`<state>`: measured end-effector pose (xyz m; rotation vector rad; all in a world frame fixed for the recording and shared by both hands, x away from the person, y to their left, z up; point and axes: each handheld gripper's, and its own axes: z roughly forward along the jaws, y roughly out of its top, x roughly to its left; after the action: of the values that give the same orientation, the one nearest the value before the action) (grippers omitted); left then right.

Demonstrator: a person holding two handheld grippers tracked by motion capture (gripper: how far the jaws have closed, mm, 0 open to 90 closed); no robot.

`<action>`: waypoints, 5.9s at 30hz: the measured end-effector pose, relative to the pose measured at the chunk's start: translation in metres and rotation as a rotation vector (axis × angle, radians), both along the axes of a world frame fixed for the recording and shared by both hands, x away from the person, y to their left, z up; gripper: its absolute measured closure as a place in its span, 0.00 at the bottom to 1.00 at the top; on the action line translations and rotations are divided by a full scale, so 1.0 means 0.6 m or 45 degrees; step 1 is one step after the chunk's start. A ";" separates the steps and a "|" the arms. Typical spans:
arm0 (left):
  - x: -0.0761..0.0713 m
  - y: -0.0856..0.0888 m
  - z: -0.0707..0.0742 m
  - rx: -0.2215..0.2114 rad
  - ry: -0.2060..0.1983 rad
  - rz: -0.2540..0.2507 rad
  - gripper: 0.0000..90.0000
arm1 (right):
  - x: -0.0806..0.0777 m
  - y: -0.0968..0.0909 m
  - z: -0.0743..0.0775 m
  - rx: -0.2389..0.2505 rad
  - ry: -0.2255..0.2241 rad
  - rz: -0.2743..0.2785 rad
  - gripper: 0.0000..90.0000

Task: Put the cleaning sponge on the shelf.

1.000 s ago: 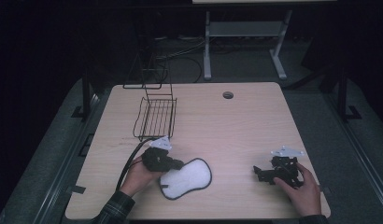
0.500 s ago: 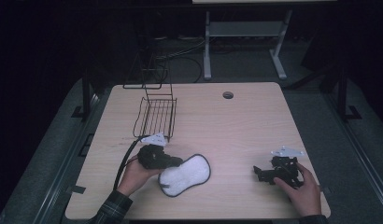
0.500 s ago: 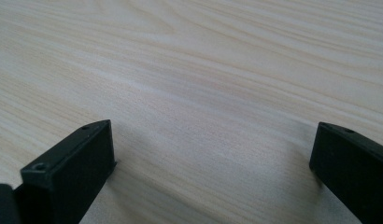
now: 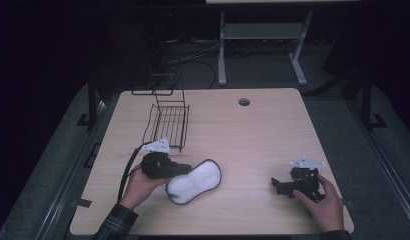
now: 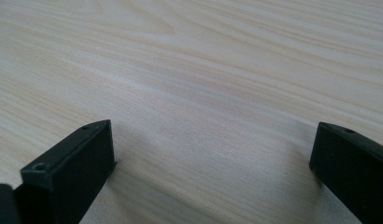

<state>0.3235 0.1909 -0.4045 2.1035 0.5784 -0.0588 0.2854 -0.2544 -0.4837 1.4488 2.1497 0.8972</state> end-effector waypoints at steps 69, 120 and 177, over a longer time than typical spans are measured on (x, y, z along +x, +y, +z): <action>0.134 0.188 0.077 -0.164 -0.104 0.457 0.99 | 0.000 0.000 0.000 0.000 0.000 0.000 0.00; 0.255 0.189 0.011 -0.133 -0.021 0.676 0.99 | 0.000 0.000 0.000 0.000 0.000 0.000 0.00; 0.126 0.186 0.007 0.170 -0.123 0.666 0.37 | 0.001 0.000 0.000 0.001 0.001 0.002 0.00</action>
<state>0.3993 0.3025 -0.4001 2.0038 1.0769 0.3851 0.2859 -0.2544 -0.4837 1.4482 2.1511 0.8981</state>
